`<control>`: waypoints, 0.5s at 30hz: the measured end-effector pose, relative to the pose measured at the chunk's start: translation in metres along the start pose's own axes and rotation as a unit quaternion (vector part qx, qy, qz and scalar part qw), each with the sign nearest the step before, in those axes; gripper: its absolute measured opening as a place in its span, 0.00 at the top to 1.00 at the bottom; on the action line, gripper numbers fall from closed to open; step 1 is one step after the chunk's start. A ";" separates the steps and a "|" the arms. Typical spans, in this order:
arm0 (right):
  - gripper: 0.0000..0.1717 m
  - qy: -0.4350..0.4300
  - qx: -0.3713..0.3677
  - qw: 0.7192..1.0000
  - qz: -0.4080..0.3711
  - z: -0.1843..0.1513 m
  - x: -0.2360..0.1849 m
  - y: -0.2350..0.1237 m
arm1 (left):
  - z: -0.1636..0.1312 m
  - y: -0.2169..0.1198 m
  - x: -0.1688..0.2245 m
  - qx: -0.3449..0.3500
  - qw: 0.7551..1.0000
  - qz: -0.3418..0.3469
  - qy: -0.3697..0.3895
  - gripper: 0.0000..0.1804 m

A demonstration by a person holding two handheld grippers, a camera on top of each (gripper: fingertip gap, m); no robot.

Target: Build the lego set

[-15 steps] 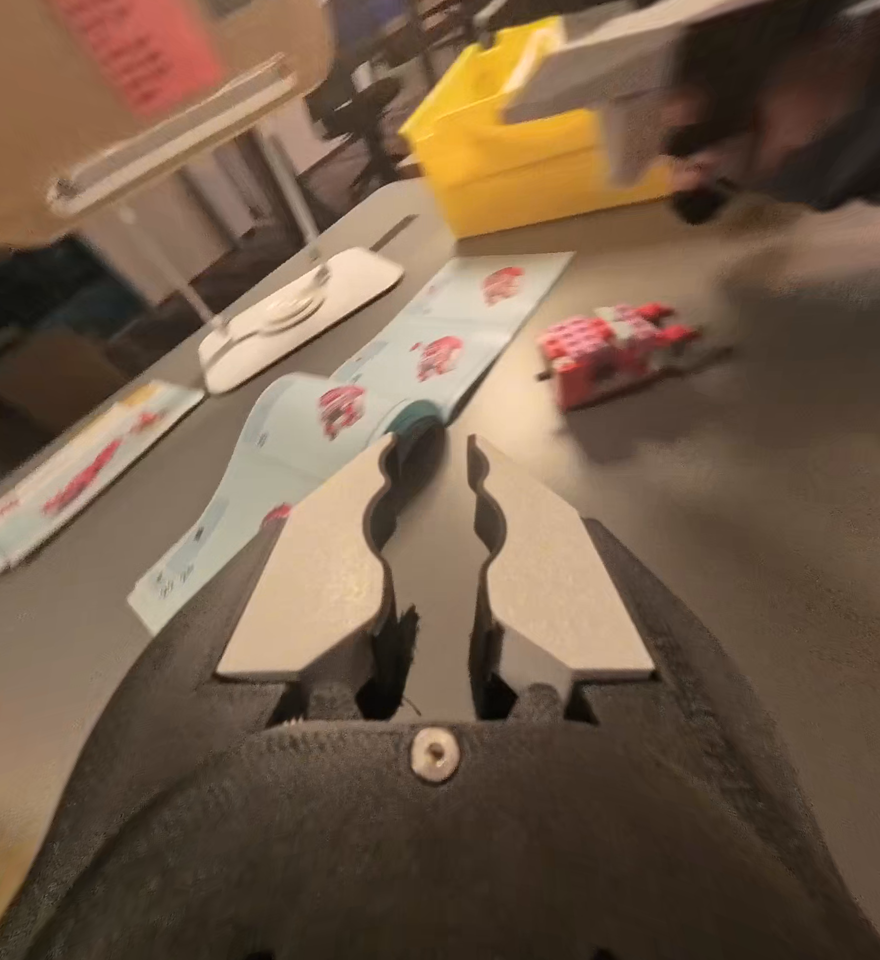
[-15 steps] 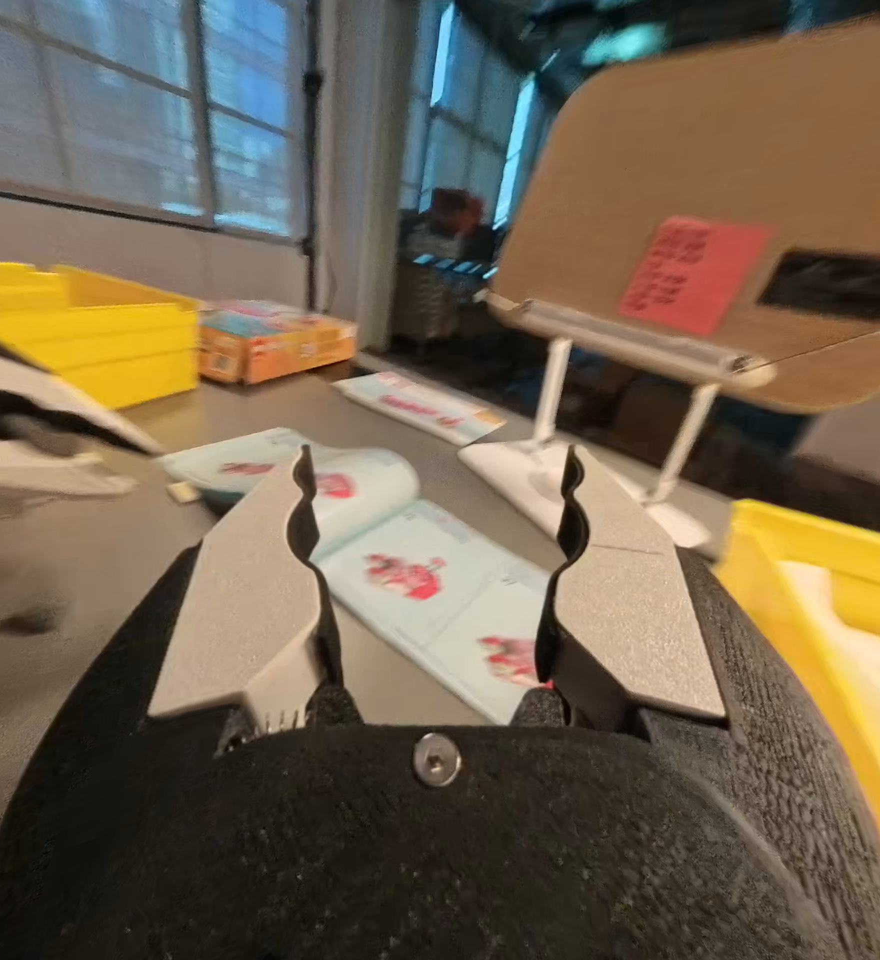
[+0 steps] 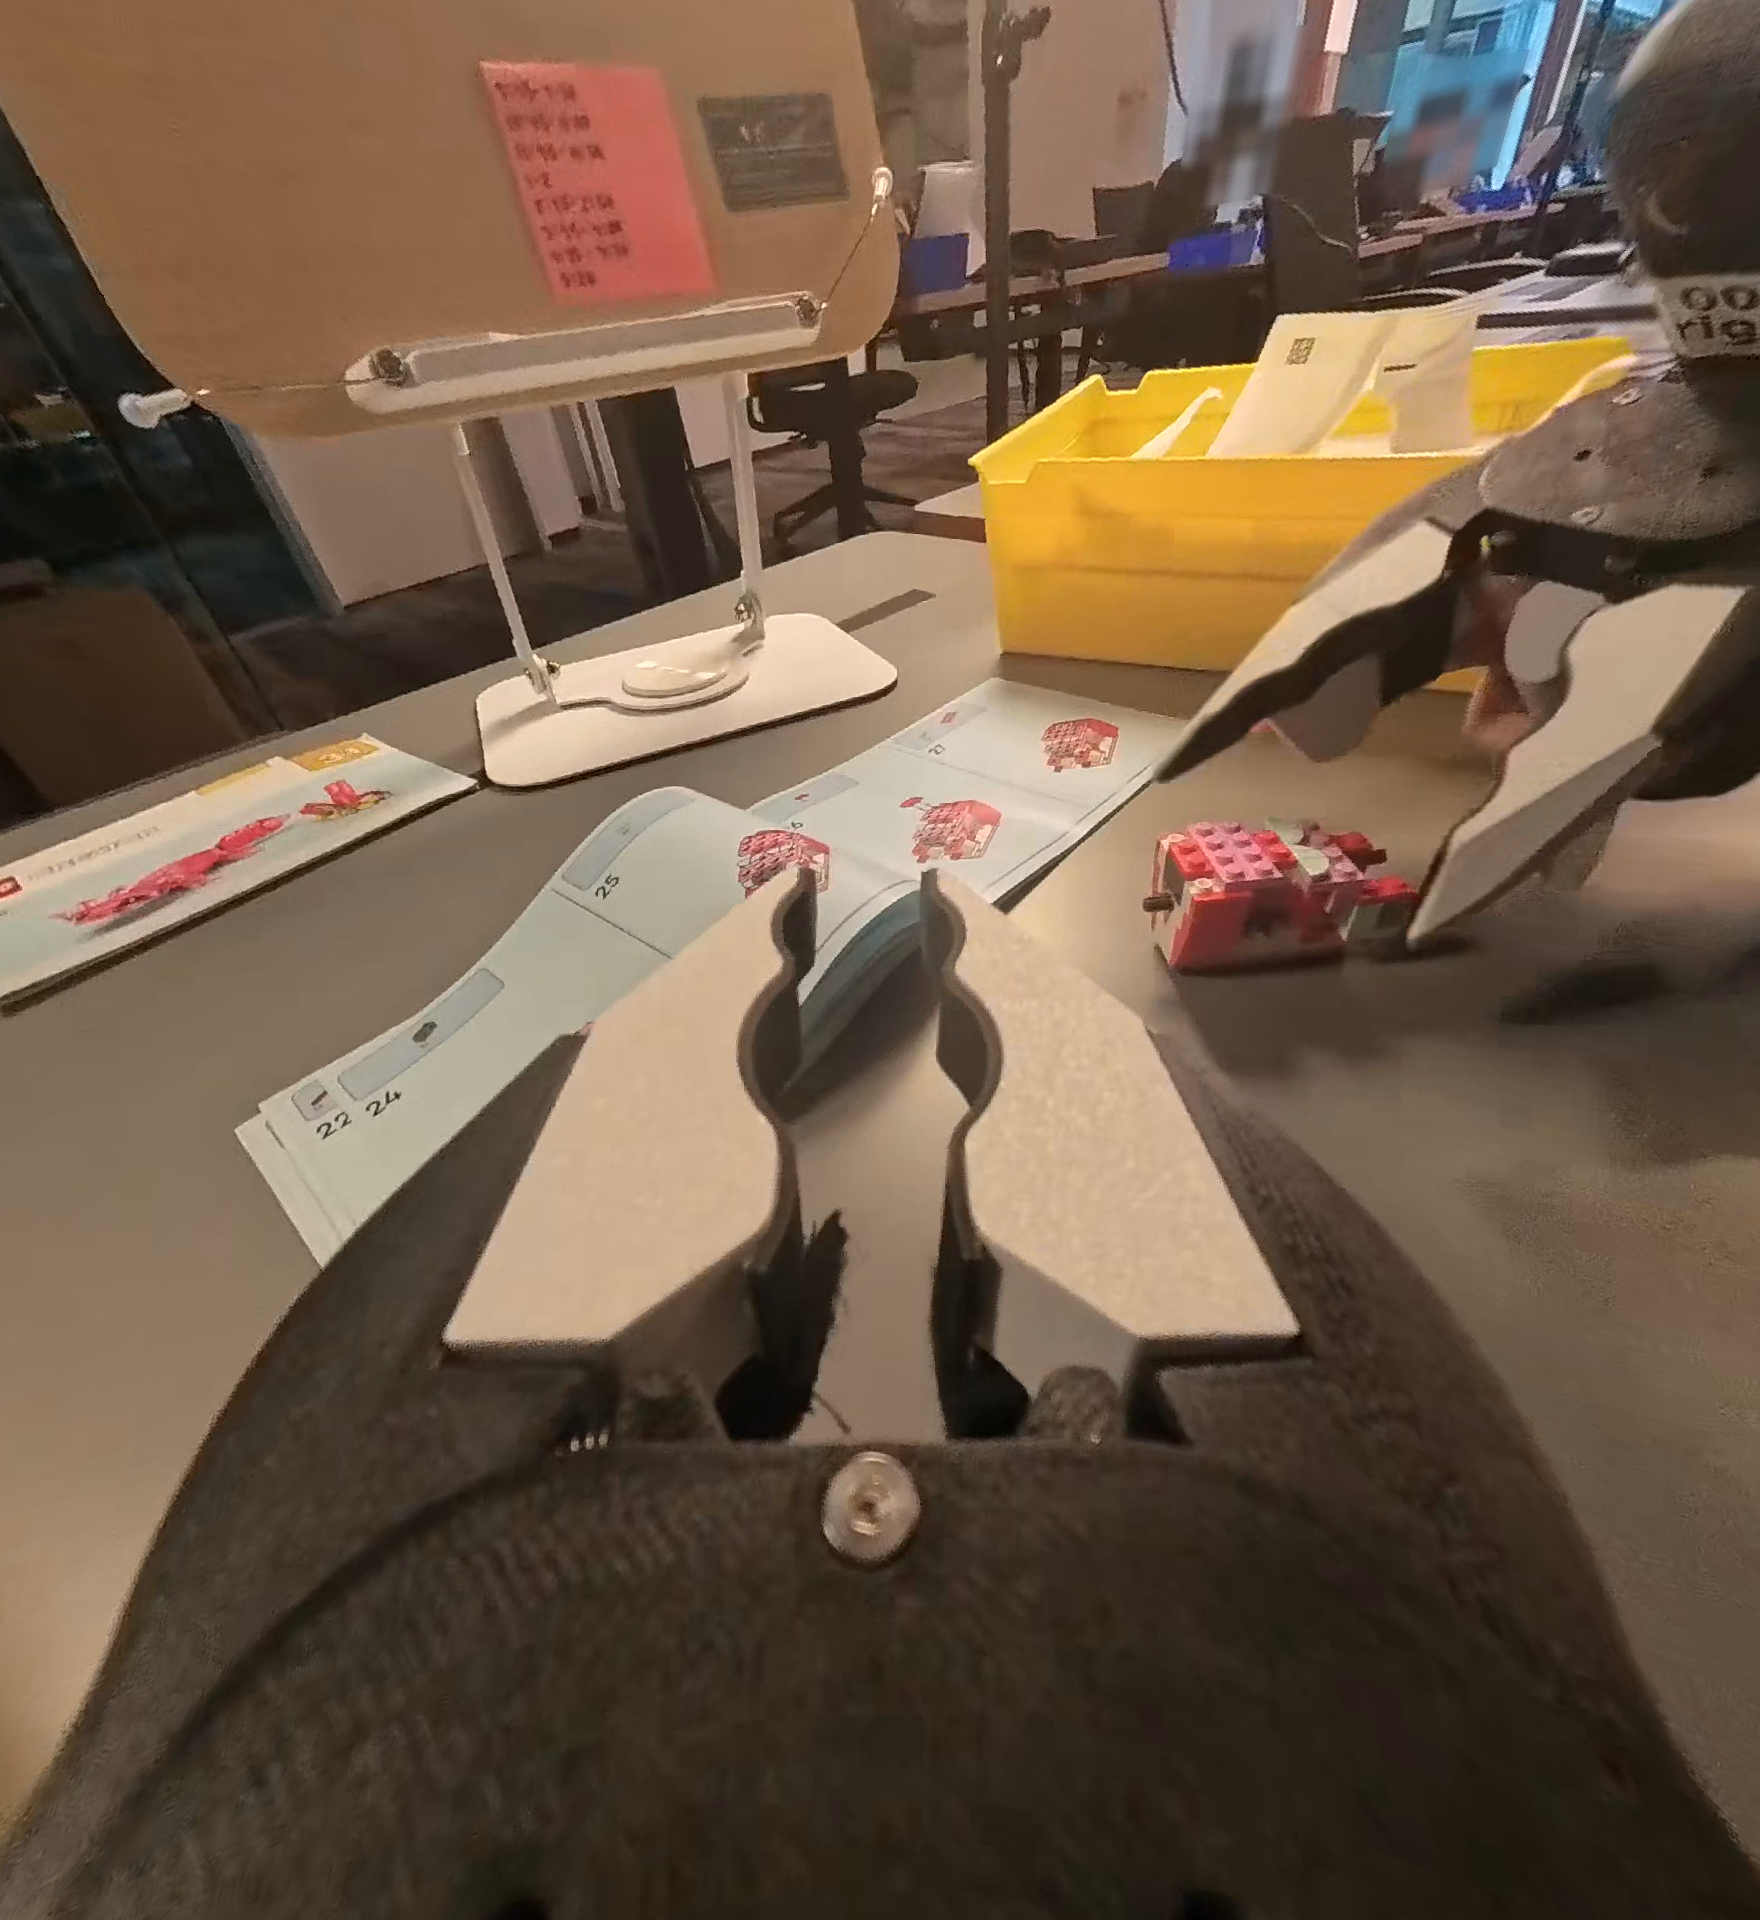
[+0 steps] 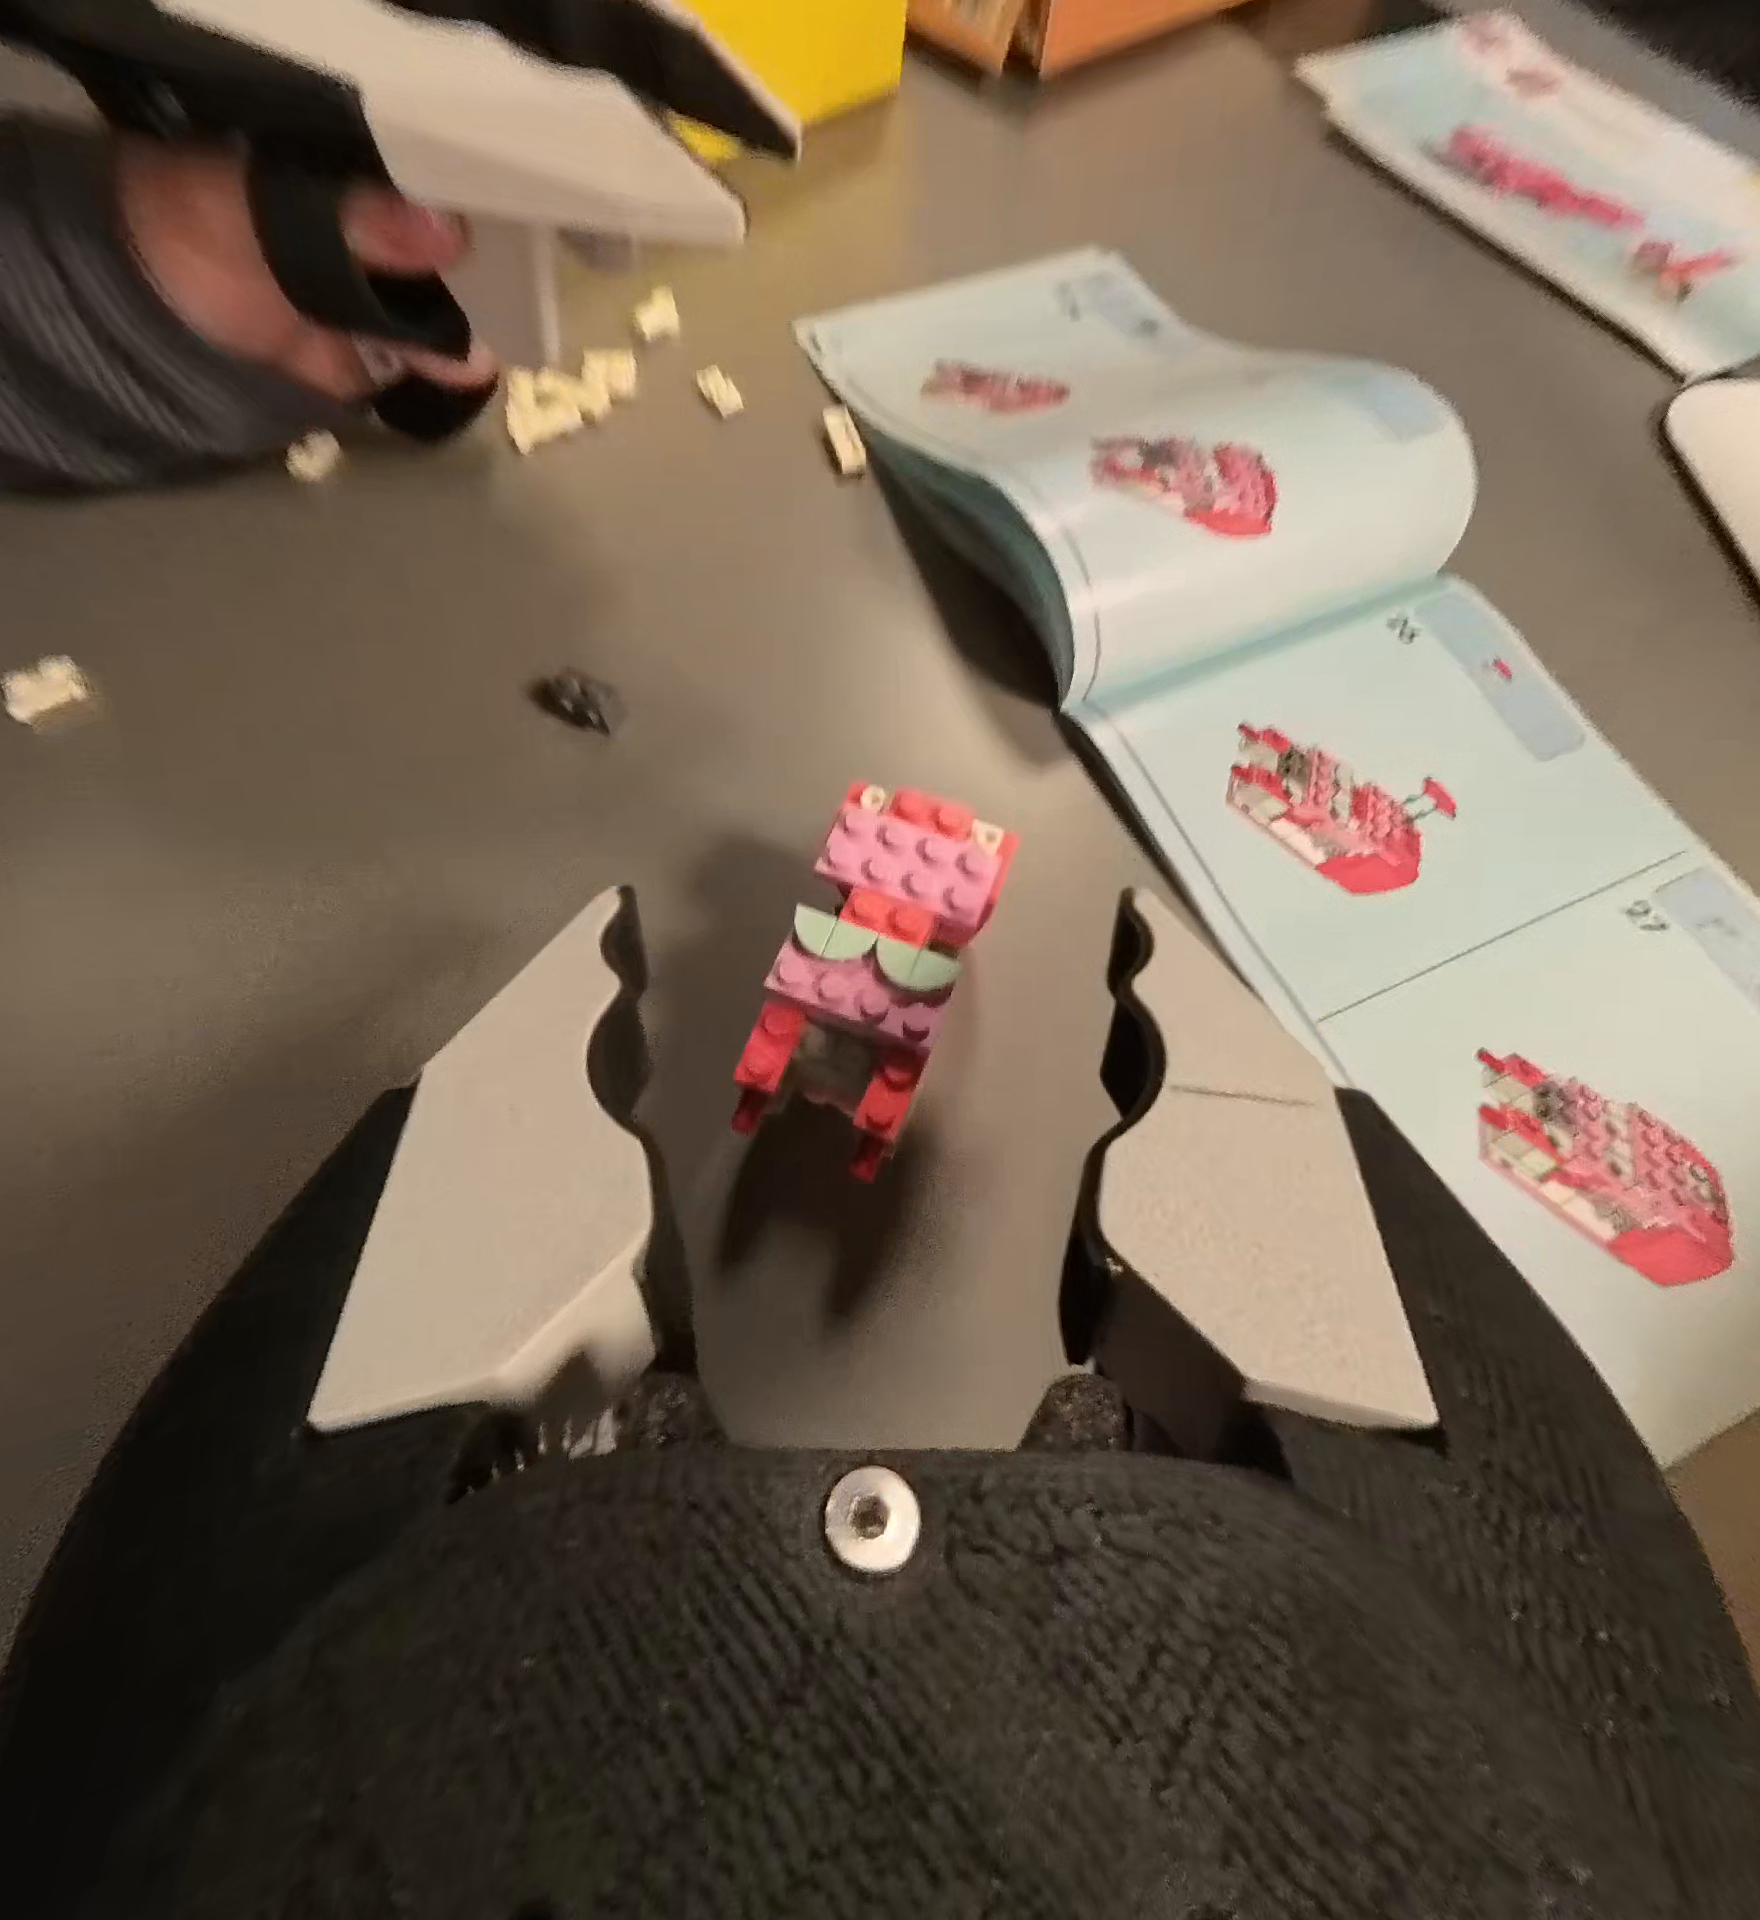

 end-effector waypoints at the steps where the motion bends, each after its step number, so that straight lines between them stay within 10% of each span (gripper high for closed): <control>1: 0.51 0.001 -0.017 1.000 0.001 -0.004 -0.001 0.003 | -0.001 0.001 0.000 -0.001 1.000 0.000 0.002 0.90; 7: 0.79 -0.004 -0.061 0.998 -0.017 -0.016 0.003 0.007 | -0.006 0.006 0.006 -0.017 1.000 -0.016 0.009 0.89; 15: 0.79 0.048 0.005 0.996 0.078 -0.003 -0.010 0.012 | -0.004 0.007 0.045 -0.006 0.991 -0.127 0.052 0.75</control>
Point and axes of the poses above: each gripper's, where its closed fingertips meet, y out along the fingers, z out of its top, x = y × z across the jaws, the point moved 3 cm from there along -y, back along the fingers, and after that the axes turned 11 degrees about -x, right-handed, at the moved point
